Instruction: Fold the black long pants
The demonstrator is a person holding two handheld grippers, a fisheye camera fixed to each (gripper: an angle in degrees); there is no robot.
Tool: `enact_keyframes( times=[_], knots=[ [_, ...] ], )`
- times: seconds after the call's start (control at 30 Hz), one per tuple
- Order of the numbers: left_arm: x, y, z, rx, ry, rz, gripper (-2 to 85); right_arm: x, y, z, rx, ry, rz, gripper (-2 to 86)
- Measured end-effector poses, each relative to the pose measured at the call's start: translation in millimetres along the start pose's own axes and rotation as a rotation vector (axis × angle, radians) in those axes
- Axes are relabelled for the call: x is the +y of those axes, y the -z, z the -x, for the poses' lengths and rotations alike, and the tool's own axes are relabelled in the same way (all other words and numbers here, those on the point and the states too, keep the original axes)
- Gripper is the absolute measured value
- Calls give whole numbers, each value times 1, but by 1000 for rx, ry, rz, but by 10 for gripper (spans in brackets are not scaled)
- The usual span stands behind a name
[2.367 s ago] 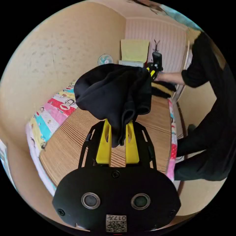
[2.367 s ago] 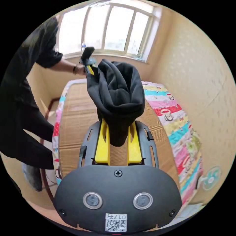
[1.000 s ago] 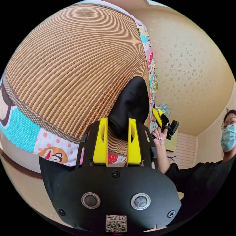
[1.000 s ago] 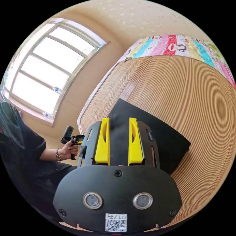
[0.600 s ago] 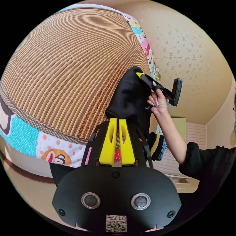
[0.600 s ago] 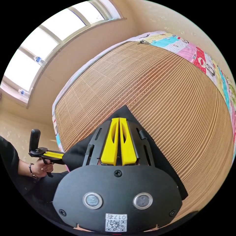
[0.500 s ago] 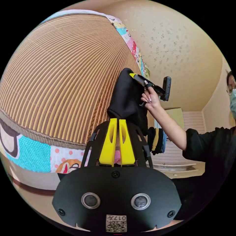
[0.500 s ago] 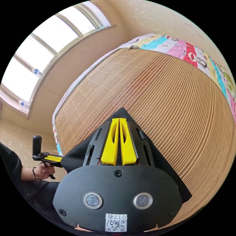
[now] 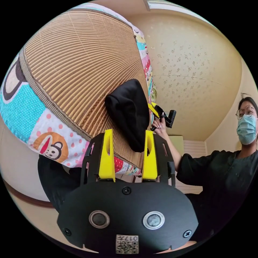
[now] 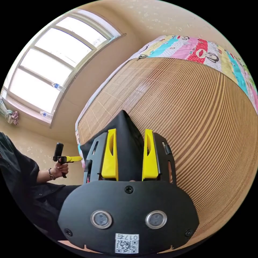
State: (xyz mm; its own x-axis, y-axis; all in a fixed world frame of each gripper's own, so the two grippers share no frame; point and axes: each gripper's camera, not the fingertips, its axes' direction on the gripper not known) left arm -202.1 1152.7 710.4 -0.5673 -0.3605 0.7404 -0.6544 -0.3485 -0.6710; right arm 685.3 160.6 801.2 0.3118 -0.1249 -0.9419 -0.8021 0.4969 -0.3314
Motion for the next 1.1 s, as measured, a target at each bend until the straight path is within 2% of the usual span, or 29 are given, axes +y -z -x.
enact_keyframes(
  times=[0.07, 0.17, 0.23, 0.3, 0.37, 0.43, 0.6, 0.77, 0.83, 0.93, 1.1],
  knots=[
    [-2, -53, -9, 56, 13, 71, 168, 5, -5, -20, -75, 57, 136, 174],
    [-7, -112, -14, 18, 55, 152, 178, 15, -25, -49, -76, 63, 307, 179],
    [-11, -134, -19, 14, 45, 160, 169, 18, -32, -64, -246, -40, 266, 170],
    [-17, -140, -23, -11, 51, 131, 162, 28, -36, -60, -199, -83, 213, 171],
    [-28, -131, -21, -43, 46, 122, 145, 40, -40, -53, -178, -118, 154, 168],
    [-34, -110, -19, -73, 26, 84, 142, 55, -52, -46, -236, -281, 33, 165],
    [-75, -22, -13, -195, -21, -10, 134, 63, -118, 10, -423, -439, -23, 157],
    [-153, 42, -15, -309, -151, 88, 124, 9, -194, 91, -435, -430, 22, 163],
    [-173, 50, -24, -369, -213, 120, 123, -27, -211, 125, -334, -406, 14, 152],
    [-201, 54, -32, -428, -266, 179, 103, -70, -229, 145, -363, -407, 38, 139],
    [-223, 70, -36, -488, -262, 148, 100, -120, -254, 171, -377, -435, 12, 135]
  ],
)
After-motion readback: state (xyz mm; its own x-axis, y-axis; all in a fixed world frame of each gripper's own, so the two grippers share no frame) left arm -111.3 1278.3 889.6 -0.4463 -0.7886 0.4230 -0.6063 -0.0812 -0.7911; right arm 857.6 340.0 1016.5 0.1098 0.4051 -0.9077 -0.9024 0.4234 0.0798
